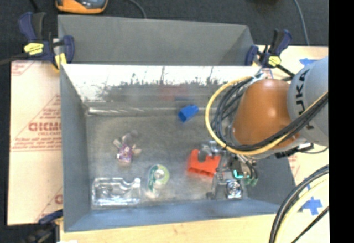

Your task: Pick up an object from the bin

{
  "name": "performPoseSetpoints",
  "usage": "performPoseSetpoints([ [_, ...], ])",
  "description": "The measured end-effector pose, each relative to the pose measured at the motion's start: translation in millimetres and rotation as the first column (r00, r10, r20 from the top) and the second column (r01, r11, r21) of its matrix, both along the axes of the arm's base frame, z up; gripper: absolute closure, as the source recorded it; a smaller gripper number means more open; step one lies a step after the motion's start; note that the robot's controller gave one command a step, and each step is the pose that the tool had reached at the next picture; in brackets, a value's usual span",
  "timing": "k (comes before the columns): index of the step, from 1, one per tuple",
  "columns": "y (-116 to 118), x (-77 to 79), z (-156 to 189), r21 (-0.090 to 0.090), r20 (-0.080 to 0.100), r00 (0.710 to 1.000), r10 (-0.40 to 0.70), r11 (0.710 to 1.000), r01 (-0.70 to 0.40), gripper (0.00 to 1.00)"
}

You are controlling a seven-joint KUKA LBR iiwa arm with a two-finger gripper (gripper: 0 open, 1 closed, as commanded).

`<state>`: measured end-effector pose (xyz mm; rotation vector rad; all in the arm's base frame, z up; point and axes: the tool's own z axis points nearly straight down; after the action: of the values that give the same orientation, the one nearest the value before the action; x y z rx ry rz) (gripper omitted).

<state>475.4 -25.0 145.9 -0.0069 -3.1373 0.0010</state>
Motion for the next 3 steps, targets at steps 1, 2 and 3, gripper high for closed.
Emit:
performPoseSetpoints([
  [1, -34.2, 24.8, -73.7, 0.004, 0.018, 0.975, -0.221, 0.975, 0.221, 0.0],
  [2, -19.7, 20.9, -72.6, 0.001, 0.017, 0.972, -0.233, 0.972, 0.233, 0.0],
  [3, -21.0, 22.4, -71.3, 0.0, 0.021, 0.973, -0.231, 0.973, 0.231, 0.0],
])
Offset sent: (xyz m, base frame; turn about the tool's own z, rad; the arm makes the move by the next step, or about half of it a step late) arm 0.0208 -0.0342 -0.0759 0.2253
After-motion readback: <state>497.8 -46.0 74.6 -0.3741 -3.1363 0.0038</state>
